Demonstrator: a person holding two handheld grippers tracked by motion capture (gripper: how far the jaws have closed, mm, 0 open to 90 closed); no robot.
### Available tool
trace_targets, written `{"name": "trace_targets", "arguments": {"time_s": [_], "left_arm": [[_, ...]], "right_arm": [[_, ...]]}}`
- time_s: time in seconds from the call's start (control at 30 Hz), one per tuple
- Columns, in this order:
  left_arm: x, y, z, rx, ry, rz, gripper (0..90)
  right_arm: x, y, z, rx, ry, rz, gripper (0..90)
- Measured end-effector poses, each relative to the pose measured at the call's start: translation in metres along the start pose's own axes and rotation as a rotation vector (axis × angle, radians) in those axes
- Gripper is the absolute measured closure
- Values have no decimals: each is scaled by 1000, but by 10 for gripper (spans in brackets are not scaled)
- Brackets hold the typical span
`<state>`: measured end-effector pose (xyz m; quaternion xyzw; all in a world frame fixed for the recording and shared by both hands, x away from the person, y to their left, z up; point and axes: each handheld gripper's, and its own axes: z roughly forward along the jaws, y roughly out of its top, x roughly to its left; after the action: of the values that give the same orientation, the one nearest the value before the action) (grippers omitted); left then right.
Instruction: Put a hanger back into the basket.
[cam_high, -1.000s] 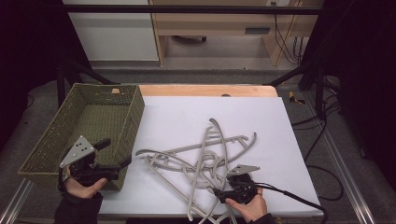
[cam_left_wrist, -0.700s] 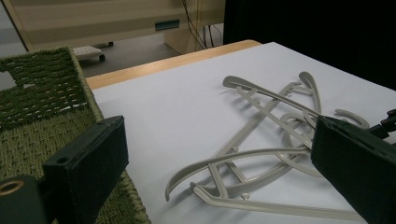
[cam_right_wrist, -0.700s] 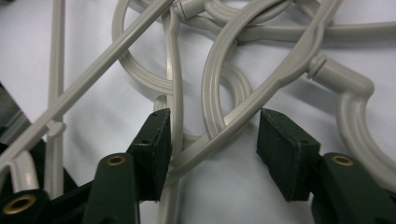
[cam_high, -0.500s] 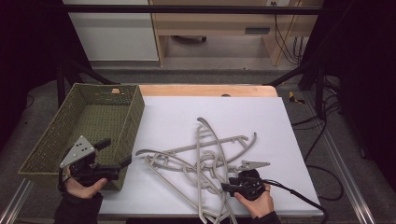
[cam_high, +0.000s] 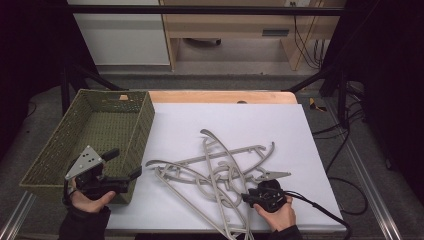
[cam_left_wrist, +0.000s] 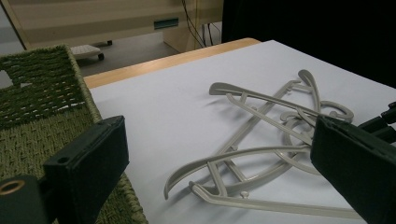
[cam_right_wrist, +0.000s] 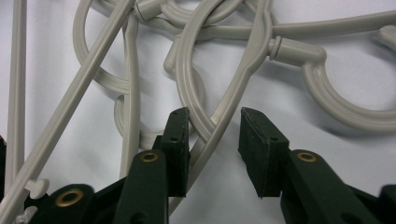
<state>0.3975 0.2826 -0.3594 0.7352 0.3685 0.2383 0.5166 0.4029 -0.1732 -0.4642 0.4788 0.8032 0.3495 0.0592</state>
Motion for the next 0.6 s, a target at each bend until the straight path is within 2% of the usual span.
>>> {"name": "trace_targets", "arguments": {"time_s": [0.13,0.27,0.33,0.43,0.5,0.53,0.6], "left_arm": [[0,0,0,-2,0,1,39],[0,0,1,2,-2,0,40],[0,-1,1,4,-2,1,40],[-1,-1,1,6,-4,4,40],[-1,-1,1,6,-3,4,40],[-1,-1,1,6,-3,3,40],[-1,-1,1,7,-3,3,41]], "right_arm": [[-4,3,-3,9,-28,-2,674],[-10,4,-7,15,-51,18,693],[-11,5,-9,16,-48,17,698],[-15,6,-13,13,-76,0,718],[-15,6,-14,17,-81,2,711],[-16,6,-14,32,-73,8,653],[-16,6,-12,45,-72,1,640]]}}
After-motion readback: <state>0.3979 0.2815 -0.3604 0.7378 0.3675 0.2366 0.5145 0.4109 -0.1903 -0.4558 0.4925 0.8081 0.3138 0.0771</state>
